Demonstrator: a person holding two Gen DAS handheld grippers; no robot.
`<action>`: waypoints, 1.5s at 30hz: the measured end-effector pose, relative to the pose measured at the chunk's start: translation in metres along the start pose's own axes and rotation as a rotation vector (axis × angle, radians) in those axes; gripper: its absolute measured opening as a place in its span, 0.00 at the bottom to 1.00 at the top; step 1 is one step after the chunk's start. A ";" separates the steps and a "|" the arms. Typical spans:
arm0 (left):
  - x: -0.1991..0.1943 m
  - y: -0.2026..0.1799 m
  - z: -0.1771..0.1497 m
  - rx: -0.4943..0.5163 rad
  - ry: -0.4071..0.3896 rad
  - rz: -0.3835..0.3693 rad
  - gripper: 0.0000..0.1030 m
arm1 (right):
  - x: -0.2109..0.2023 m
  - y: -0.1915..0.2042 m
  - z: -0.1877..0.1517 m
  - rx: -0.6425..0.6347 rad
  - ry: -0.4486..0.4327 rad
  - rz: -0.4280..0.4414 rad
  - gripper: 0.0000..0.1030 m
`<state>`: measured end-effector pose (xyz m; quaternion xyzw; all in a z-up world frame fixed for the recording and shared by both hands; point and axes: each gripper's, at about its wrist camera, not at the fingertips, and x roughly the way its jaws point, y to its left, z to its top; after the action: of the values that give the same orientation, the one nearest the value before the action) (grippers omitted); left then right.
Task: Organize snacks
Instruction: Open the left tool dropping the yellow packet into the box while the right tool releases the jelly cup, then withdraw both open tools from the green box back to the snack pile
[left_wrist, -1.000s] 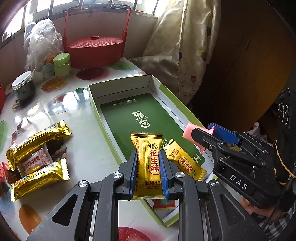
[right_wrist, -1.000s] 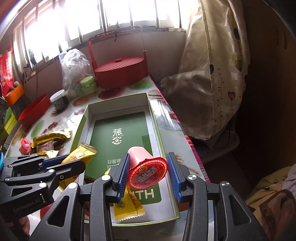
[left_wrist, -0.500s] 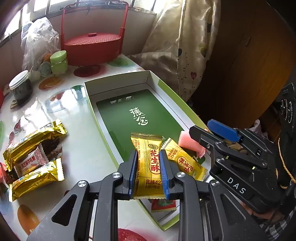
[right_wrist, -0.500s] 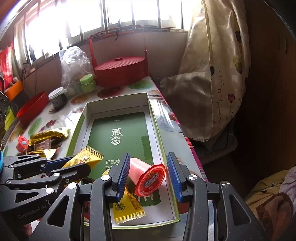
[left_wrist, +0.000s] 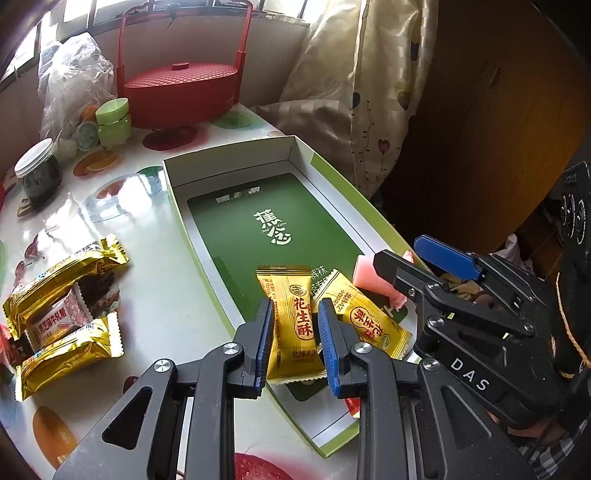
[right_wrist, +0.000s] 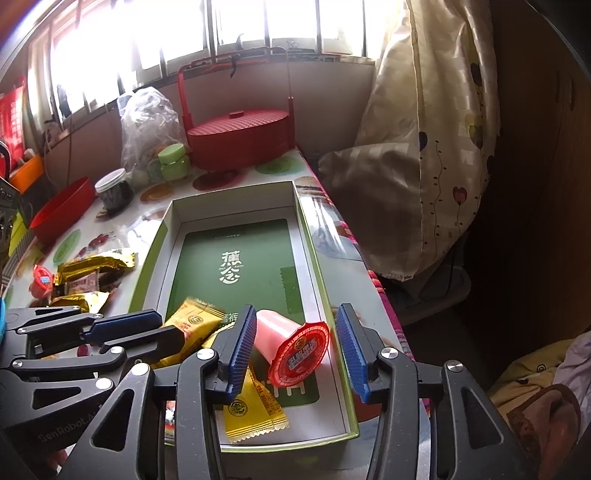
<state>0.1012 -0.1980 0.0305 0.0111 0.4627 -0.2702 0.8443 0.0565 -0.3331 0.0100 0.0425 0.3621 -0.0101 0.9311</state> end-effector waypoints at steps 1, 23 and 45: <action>-0.001 0.001 0.000 -0.001 -0.001 0.002 0.25 | 0.000 0.000 0.000 -0.001 0.001 0.000 0.45; -0.051 0.013 -0.009 -0.032 -0.106 0.013 0.44 | -0.032 0.013 0.004 0.029 -0.052 0.003 0.49; -0.101 0.112 -0.058 -0.188 -0.157 0.135 0.44 | -0.025 0.097 0.007 -0.101 -0.029 0.203 0.50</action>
<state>0.0654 -0.0415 0.0512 -0.0582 0.4165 -0.1685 0.8915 0.0475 -0.2370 0.0395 0.0316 0.3426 0.1019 0.9334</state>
